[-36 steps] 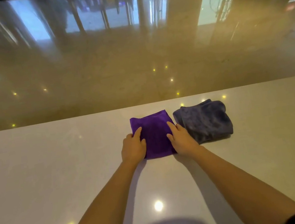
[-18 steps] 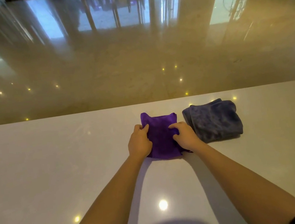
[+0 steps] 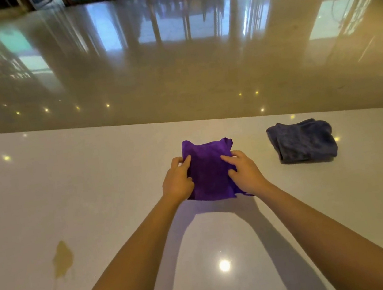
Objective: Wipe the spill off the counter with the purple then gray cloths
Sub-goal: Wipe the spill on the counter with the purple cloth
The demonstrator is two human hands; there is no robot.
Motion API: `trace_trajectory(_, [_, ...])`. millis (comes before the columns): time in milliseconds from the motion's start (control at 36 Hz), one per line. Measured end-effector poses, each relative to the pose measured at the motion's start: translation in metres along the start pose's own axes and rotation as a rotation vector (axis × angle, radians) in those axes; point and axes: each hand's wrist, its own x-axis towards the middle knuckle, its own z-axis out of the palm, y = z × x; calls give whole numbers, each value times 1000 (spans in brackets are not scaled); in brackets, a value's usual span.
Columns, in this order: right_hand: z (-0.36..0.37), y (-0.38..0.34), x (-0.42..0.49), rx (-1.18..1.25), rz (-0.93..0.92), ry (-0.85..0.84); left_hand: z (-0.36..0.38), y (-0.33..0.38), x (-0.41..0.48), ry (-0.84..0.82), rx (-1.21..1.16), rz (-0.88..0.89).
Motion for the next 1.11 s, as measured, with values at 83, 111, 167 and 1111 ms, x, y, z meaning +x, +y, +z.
trace_trajectory(83, [11,-16,-13,4,-17,-5,-11,-16,-21,-21,-18,-6])
trace_trajectory(111, [15,-20,-17,6,-15,-10,-15,-21,-26,-29,-27,-7])
trace_trajectory(167, [24,-29,-24,7,-10,-16,-21,-32,-37,-44,-44,-6])
trace_trajectory(1111, [148,-58,-96,-175,240,53,1,-125,-111,-132,-123,149])
